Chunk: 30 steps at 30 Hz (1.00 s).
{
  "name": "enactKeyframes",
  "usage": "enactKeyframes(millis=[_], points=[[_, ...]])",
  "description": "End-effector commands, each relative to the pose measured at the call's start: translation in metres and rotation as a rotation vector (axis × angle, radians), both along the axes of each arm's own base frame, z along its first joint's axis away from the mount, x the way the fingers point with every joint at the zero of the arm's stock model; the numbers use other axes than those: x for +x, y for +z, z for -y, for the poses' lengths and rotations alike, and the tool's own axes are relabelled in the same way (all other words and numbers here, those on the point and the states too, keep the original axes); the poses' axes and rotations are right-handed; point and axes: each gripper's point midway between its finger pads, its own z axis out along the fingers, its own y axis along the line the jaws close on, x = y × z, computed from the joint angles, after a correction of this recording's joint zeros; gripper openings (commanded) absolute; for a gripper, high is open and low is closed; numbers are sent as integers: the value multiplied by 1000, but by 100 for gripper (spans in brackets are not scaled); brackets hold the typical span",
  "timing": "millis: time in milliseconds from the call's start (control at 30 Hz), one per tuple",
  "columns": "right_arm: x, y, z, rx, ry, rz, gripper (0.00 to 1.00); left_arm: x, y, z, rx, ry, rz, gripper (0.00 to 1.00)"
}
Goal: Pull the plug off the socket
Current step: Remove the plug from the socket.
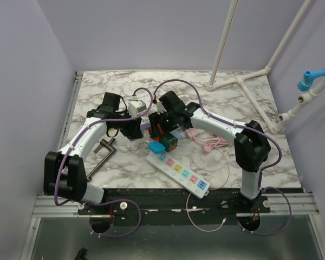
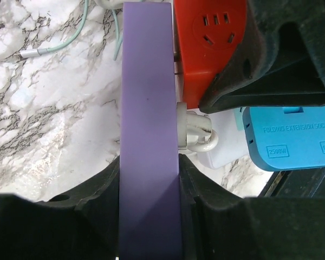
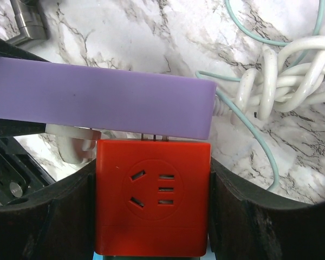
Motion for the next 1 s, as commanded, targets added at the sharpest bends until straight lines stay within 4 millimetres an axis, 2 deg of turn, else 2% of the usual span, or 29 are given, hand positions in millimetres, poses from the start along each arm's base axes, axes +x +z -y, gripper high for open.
enactKeyframes(millis=[0,67,267,400,667,967], points=[[20,67,-18,131,-3,159,40,-2,-1,3,26,-10,-20,6],[18,66,-17,120,2,160,40,1,-3,1,39,10,-19,0],[3,56,-1,86,3,144,39,16,-1,-7,70,129,1,0],[-10,52,12,71,1,121,39,24,-7,-15,112,187,1,0],[-36,33,30,42,-8,43,39,37,-7,-26,178,230,55,0],[-43,20,36,-20,-1,-16,39,44,-9,-41,273,261,137,0]])
